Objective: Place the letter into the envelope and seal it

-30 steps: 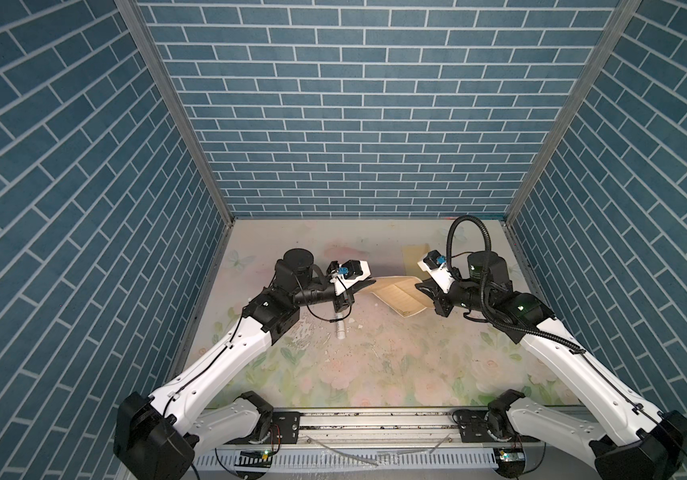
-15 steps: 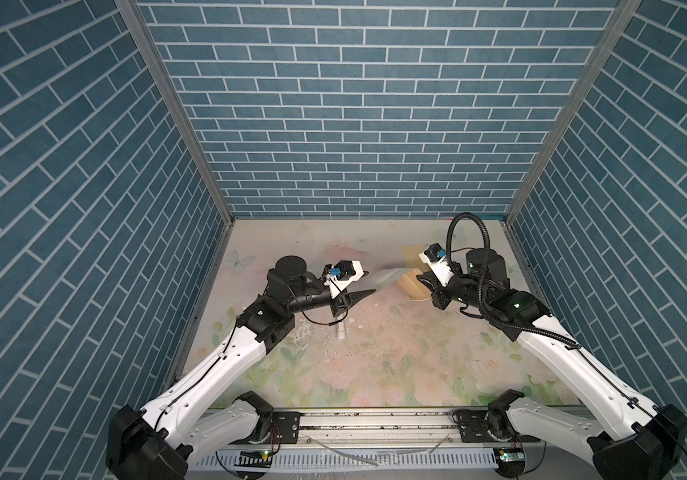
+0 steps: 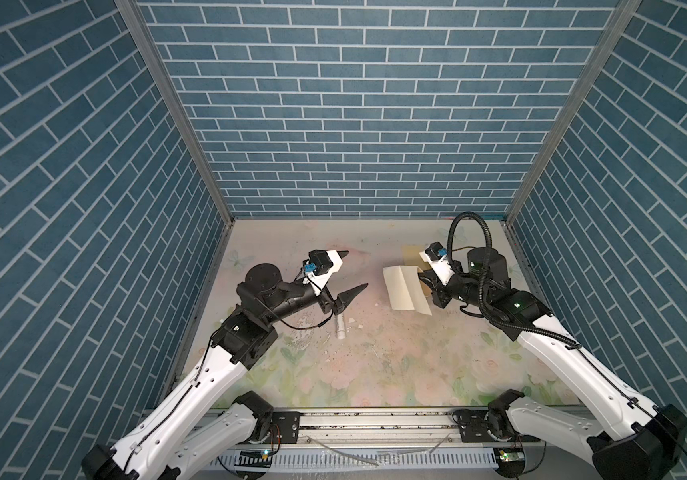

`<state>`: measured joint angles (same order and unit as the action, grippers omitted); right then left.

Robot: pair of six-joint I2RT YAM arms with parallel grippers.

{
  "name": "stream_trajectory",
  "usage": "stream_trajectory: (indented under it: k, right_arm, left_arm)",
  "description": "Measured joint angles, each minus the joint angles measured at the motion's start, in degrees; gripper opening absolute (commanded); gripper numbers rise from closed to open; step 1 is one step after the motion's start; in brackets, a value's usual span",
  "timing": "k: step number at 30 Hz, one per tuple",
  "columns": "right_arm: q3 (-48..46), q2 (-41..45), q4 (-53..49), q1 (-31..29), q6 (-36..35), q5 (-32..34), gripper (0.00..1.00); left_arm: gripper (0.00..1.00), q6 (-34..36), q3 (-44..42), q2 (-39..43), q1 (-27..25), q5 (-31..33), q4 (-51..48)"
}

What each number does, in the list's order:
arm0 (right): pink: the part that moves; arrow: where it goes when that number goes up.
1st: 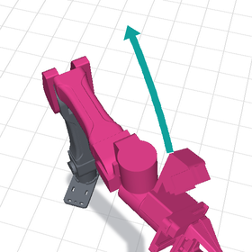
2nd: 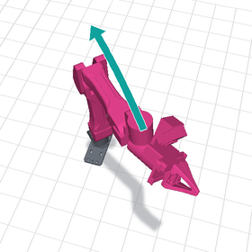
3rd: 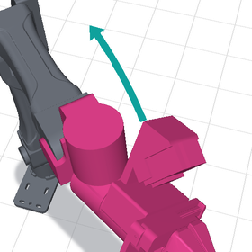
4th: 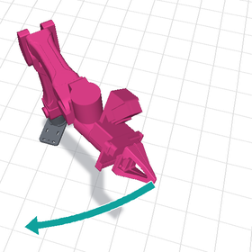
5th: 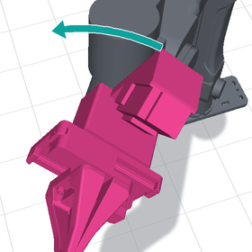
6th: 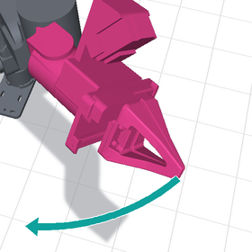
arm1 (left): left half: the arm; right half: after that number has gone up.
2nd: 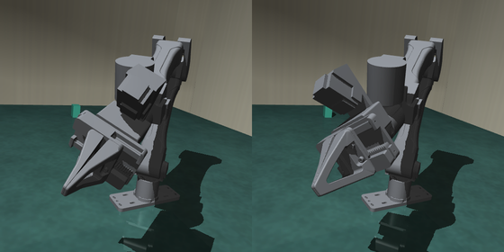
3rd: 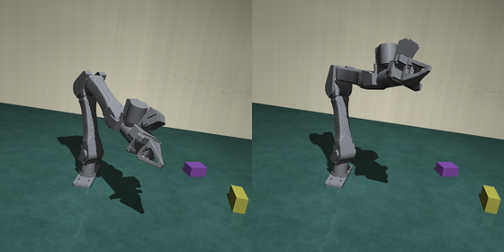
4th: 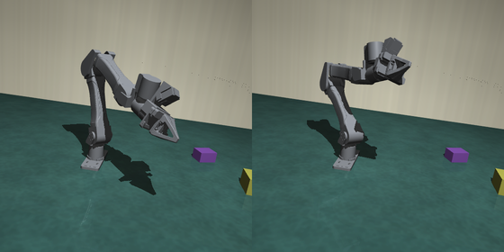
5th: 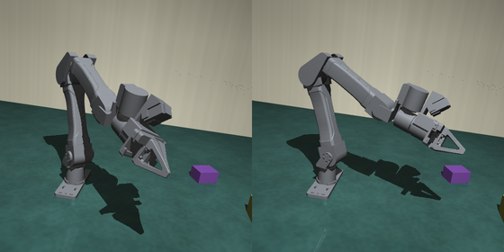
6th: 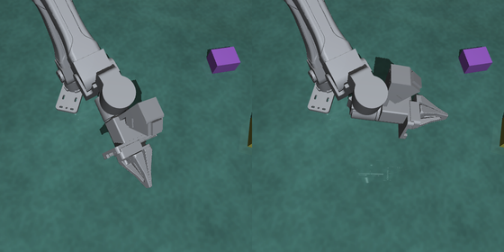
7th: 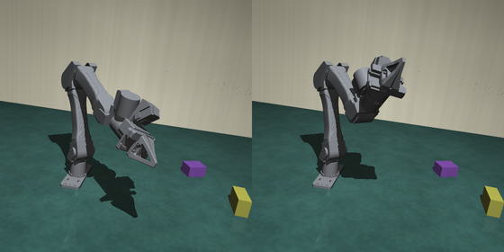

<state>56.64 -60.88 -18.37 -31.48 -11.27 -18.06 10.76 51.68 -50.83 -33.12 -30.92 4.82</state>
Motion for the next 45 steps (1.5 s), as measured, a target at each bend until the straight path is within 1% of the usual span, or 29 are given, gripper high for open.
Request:
stream_trajectory:
  k: [7,12,18,21,24,28,32,34,38,43,45]
  right_arm:
    - [-0.59,1.73,3.15,-0.02,-2.27,-10.12,0.00]
    - [-0.59,1.73,4.22,-0.52,-2.71,-17.00,0.00]
    - [-0.57,-0.15,3.80,-2.05,-3.54,-21.62,0.00]
    - [-0.55,-1.20,3.72,-3.17,-4.13,-22.49,0.00]
    - [-0.48,-1.92,3.61,-3.96,-4.26,-22.88,0.00]
    - [-0.48,-2.19,3.54,-4.57,-4.90,-23.06,0.00]
    - [-0.48,-2.19,3.56,-4.90,-5.62,-23.12,0.00]
    - [-0.48,-2.19,3.56,-4.98,-5.73,-23.10,0.00]
    - [-0.48,-2.19,3.45,-5.03,-5.77,-22.99,0.00]
    - [-0.48,-2.10,3.37,-5.07,-6.38,-22.08,0.00]
    - [-0.48,-1.99,3.45,-5.07,-6.71,-21.59,0.00]
  left_arm:
    - [0.86,0.20,1.99,-6.80,0.00,-0.94,-0.17]
    - [0.84,1.25,1.97,-10.84,0.00,-4.48,-0.09]
    - [0.77,2.93,1.97,-12.87,0.00,-10.34,0.74]
    - [0.70,3.41,1.97,-14.62,0.00,-13.42,0.68]
    - [0.61,3.85,1.97,-16.33,0.00,-15.67,0.00]
    - [0.44,4.22,1.99,-17.94,0.00,-17.77,-0.72]
    - [0.32,4.28,1.99,-19.08,0.00,-18.84,-1.05]
    - [0.24,4.26,1.99,-19.43,0.00,-19.34,-1.01]
    - [0.17,4.07,1.99,-20.15,0.00,-20.15,-0.61]
    - [0.02,3.37,1.97,-20.57,0.00,-20.85,0.22]
    - [0.00,2.93,1.95,-20.57,0.00,-20.96,0.59]
